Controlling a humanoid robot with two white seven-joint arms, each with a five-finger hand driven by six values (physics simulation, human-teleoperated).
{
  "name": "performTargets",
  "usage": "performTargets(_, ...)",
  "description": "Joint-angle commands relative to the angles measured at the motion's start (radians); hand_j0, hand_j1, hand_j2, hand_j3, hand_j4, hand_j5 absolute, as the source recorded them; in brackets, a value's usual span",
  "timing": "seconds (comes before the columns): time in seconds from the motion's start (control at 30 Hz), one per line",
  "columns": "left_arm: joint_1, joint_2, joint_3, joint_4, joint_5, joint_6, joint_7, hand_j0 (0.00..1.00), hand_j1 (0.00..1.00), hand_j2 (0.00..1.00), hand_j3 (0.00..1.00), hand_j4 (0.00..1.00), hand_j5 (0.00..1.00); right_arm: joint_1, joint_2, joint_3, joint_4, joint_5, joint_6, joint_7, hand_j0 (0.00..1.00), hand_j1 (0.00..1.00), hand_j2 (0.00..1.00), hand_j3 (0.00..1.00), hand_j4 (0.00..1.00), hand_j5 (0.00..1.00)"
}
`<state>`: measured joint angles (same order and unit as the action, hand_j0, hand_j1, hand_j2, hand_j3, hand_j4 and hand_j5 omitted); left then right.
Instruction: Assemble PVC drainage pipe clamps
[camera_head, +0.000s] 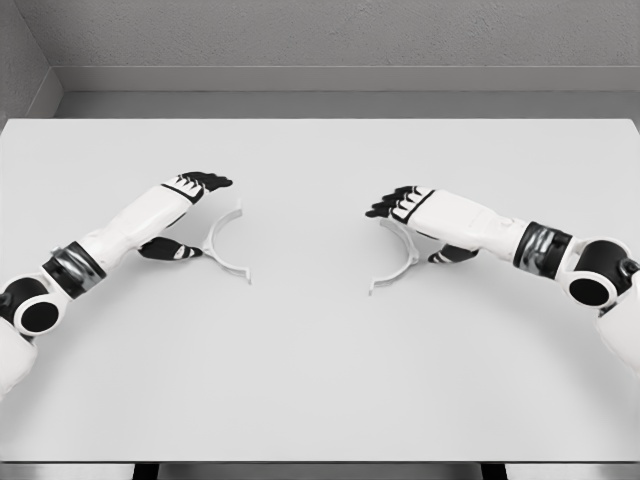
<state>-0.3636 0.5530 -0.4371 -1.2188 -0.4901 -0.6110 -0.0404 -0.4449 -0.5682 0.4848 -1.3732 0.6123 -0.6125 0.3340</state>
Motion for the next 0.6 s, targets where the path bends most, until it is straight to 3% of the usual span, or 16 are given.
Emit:
performTargets(0.0, 0.000, 0.002, 0.003, 0.001, 0.008, 0.000, 0.001, 1.00, 1.00, 1.00, 1.00, 1.00, 1.00, -0.003, 0.005, 0.005, 0.022, -0.006, 0.002, -0.001, 1.00, 1.00, 1.00, 1.00, 1.00, 1.00)
performTargets(0.57, -0.048, -0.001, 0.000, 0.044, 0.005, 0.000, 0.001, 1.00, 1.00, 1.00, 1.00, 1.00, 1.00, -0.023, 0.050, 0.017, 0.029, 0.012, 0.002, 0.002, 1.00, 1.00, 1.00, 1.00, 1.00, 1.00)
